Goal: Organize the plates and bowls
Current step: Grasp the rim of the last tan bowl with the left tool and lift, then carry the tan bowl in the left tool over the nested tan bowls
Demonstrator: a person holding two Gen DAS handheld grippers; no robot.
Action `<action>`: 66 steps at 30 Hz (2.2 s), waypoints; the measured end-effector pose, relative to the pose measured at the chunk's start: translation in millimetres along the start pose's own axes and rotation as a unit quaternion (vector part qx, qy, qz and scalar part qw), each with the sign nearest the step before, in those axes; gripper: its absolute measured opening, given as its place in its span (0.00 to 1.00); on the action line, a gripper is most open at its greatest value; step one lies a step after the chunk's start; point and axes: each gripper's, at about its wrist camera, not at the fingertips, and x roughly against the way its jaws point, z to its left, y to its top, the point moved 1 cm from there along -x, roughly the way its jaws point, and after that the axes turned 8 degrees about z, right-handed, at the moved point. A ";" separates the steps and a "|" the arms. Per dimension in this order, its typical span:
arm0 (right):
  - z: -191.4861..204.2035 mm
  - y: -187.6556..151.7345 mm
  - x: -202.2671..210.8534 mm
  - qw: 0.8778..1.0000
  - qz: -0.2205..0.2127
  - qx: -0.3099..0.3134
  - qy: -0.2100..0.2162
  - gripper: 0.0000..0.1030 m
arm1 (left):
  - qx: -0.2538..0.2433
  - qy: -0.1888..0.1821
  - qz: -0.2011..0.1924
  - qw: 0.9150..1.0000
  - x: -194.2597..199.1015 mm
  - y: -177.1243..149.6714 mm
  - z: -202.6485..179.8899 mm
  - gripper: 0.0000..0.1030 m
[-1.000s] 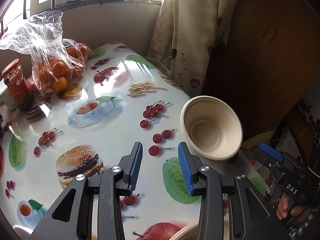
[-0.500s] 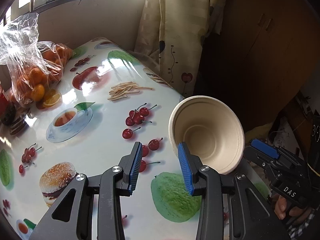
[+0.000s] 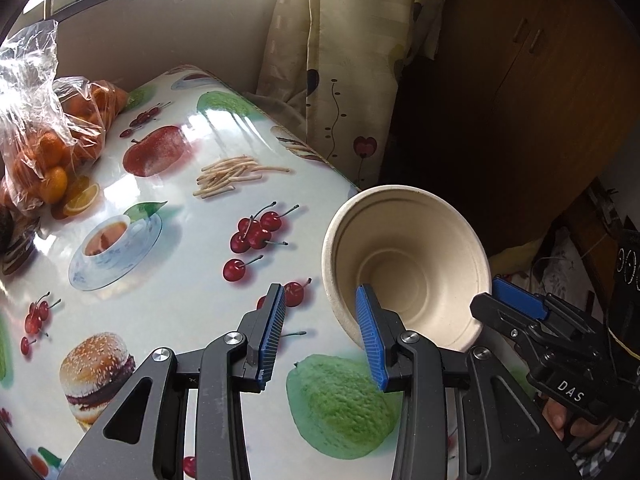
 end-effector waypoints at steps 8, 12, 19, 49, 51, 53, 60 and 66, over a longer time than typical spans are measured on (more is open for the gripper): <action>-0.5 1.1 -1.7 1.000 0.000 -0.003 0.001 0.30 | 0.004 -0.010 0.007 1.000 -4.9 2.7 0.6 0.29; -0.9 1.4 -2.7 1.000 0.002 -0.004 0.002 0.28 | 0.004 -0.015 0.009 1.000 -7.0 3.8 -0.4 0.22; 0.7 1.6 -2.5 1.000 0.000 -0.003 0.005 0.25 | 0.005 -0.017 0.010 1.000 -8.6 4.4 -2.9 0.12; 2.0 2.3 1.3 1.000 -0.003 -0.005 0.007 0.20 | 0.007 -0.019 0.003 1.000 -3.1 1.7 -4.0 0.11; 3.3 2.4 3.5 1.000 -0.004 -0.004 0.009 0.20 | 0.005 -0.017 0.001 1.000 -1.0 0.6 -4.4 0.11; 5.4 2.4 5.5 1.000 -0.005 -0.001 0.010 0.20 | 0.007 -0.017 0.000 1.000 1.3 -1.0 -3.8 0.11; 11.0 -2.4 16.0 1.000 -0.012 0.004 0.014 0.20 | 0.006 -0.017 -0.008 1.000 13.5 -7.2 -5.2 0.11; 16.0 -8.3 27.0 1.000 -0.020 0.008 0.018 0.20 | 0.004 -0.018 -0.016 1.000 24.9 -13.3 -7.0 0.11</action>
